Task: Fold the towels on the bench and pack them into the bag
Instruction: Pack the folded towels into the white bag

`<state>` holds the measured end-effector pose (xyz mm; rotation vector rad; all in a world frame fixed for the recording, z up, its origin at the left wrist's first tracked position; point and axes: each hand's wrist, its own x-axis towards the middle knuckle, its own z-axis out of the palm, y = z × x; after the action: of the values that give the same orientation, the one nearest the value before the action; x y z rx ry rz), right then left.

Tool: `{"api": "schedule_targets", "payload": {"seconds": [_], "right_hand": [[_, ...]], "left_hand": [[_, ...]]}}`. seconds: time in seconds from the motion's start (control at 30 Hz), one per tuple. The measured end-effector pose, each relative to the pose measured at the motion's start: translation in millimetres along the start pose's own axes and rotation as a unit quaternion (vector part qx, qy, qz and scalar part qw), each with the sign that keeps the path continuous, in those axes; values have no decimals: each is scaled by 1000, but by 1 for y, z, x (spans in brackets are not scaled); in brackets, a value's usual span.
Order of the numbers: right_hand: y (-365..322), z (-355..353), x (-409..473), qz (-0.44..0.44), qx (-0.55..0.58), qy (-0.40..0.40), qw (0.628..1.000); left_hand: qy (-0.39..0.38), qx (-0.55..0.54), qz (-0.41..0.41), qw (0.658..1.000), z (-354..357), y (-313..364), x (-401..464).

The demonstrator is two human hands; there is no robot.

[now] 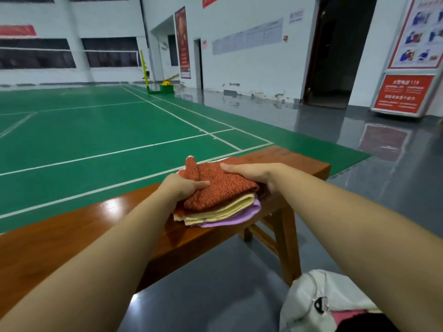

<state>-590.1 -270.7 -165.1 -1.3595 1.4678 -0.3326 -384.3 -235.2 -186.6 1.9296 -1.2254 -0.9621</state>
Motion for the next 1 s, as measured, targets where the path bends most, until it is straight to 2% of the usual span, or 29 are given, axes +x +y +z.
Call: {"api": "schedule_targets", "payload": {"seconds": [0.1,0.2,0.27,0.37,0.47,0.57,0.63,0.7,0.77,0.83,0.9,1.0], "right_hand": [[27,-18,-3,-1,28,11,1000],[56,-33,-9,-57,70,77,993],[76,-39,-16,-97,140,91,981],[110,-46,-29,-149,302,68,939],[150,-61,-51,-161,412,45,896],[195,-84,-74,-168,468,91,863],[226,-99,-89,-169,488,122,848],[256,-111,-104,-162,499,148,839],[288,-119,-115,-146,513,165,830],[322,-124,-123,-124,534,179,817],[356,-126,-127,-98,565,191,796],[397,-129,-128,-76,601,208,768]], "left_hand": [[-30,12,34,999,18,6,0],[-55,-2,55,997,40,17,-11],[-67,-7,66,996,58,26,-17],[-85,15,96,992,93,39,-26],[-112,33,134,984,135,51,-42],[-148,24,176,973,183,59,-54],[-216,-51,139,965,219,59,-59],[-334,-137,73,930,256,53,-70],[-448,-202,19,871,291,40,-82],[-524,-242,-35,816,325,24,-90],[-559,-286,-85,774,356,9,-98],[-556,-351,-161,736,394,-9,-111]]}}
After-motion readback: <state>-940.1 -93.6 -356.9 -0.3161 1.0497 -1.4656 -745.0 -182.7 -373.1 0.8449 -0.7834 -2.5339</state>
